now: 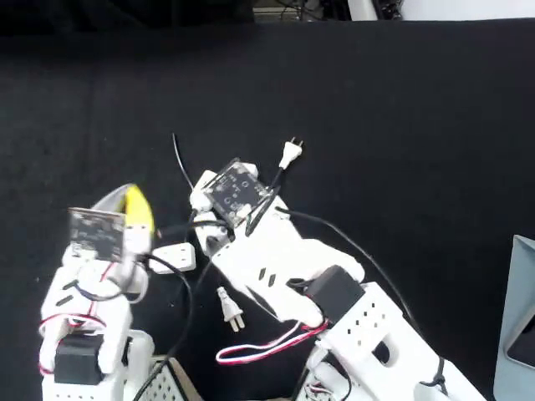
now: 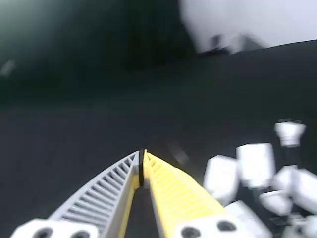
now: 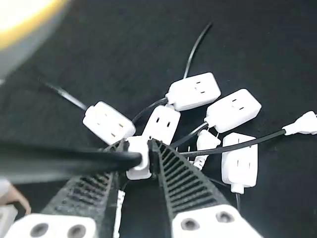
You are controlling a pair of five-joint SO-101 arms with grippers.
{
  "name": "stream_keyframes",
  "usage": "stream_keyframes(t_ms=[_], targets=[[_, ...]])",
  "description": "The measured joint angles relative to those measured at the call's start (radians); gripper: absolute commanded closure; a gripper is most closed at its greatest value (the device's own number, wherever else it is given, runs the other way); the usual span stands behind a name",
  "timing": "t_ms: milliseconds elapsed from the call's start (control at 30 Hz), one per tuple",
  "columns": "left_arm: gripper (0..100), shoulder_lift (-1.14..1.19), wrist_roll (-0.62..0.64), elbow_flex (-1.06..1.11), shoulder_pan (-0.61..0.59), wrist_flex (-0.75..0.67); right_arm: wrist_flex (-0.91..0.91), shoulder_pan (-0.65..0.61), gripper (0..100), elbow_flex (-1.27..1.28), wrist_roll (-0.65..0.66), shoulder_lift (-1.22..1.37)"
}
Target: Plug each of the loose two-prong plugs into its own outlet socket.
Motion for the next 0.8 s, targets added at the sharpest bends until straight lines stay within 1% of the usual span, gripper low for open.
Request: stream_keyframes(t_ms=[67, 133, 233, 300, 400, 467, 633, 800], targets=[[97, 0.000, 0.023, 0.000, -0.103, 0.063, -0.060, 0.008, 98.7, 0.043, -0.005, 0.000], [95, 0.000, 0.031, 0.000, -0.170, 0.121, -0.106, 0.009, 98.7, 0.080, -0.008, 0.000], [89, 0.000, 0.028, 0.006, -0.206, 0.175, -0.127, 0.009, 98.7, 0.100, -0.011, 0.000], [86, 0.002, -0.032, 0.046, -0.204, 0.181, -0.135, 0.009, 98.7, 0.115, -0.014, 0.000], [86, 0.005, -0.143, 0.115, -0.166, 0.186, -0.140, 0.009, 98.7, 0.130, -0.018, 0.000], [86, 0.006, -0.207, 0.140, -0.144, 0.186, -0.143, 0.015, 98.7, 0.130, -0.048, 0.000], [76, 0.002, -0.394, 0.152, -0.114, 0.186, -0.143, 0.086, 98.7, 0.130, -0.097, 0.000], [76, 0.028, -0.511, 0.152, -0.103, 0.186, -0.143, 0.120, 98.7, 0.170, -0.118, 0.000]])
